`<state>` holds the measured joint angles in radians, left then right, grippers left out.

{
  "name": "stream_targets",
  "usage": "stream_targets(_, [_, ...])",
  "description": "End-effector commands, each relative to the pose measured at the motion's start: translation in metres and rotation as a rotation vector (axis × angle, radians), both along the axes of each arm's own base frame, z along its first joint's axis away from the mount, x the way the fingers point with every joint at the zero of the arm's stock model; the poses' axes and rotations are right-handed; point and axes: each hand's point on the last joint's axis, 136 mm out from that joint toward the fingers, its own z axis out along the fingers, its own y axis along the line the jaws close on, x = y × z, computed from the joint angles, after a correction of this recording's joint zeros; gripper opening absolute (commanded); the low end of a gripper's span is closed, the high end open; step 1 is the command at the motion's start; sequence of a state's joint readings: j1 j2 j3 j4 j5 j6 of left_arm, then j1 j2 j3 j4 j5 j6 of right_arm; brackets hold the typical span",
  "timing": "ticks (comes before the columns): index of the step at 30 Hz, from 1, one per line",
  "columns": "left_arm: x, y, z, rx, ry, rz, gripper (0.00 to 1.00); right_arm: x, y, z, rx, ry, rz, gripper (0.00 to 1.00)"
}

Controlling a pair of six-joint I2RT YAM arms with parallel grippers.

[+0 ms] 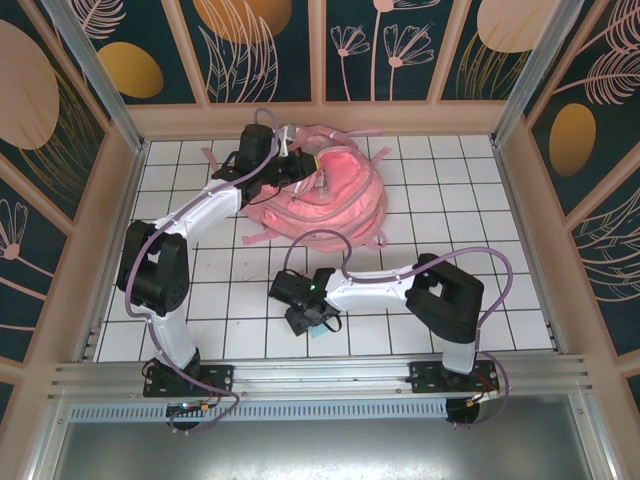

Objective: Pack the student bag

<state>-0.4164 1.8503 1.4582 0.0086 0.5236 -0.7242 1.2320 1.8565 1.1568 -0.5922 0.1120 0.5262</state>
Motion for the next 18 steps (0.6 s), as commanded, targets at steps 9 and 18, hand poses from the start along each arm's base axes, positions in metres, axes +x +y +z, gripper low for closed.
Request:
stream_targets(9, [0.003,0.007,0.062,-0.079,-0.17,0.009,0.0,0.008,-0.037,-0.016,-0.025,0.076,-0.085,0.4])
stream_targets(18, [0.003,0.012,0.068,-0.084,-0.176,0.025,0.0,0.077,-0.023,0.082,0.427,0.065,-0.22,0.36])
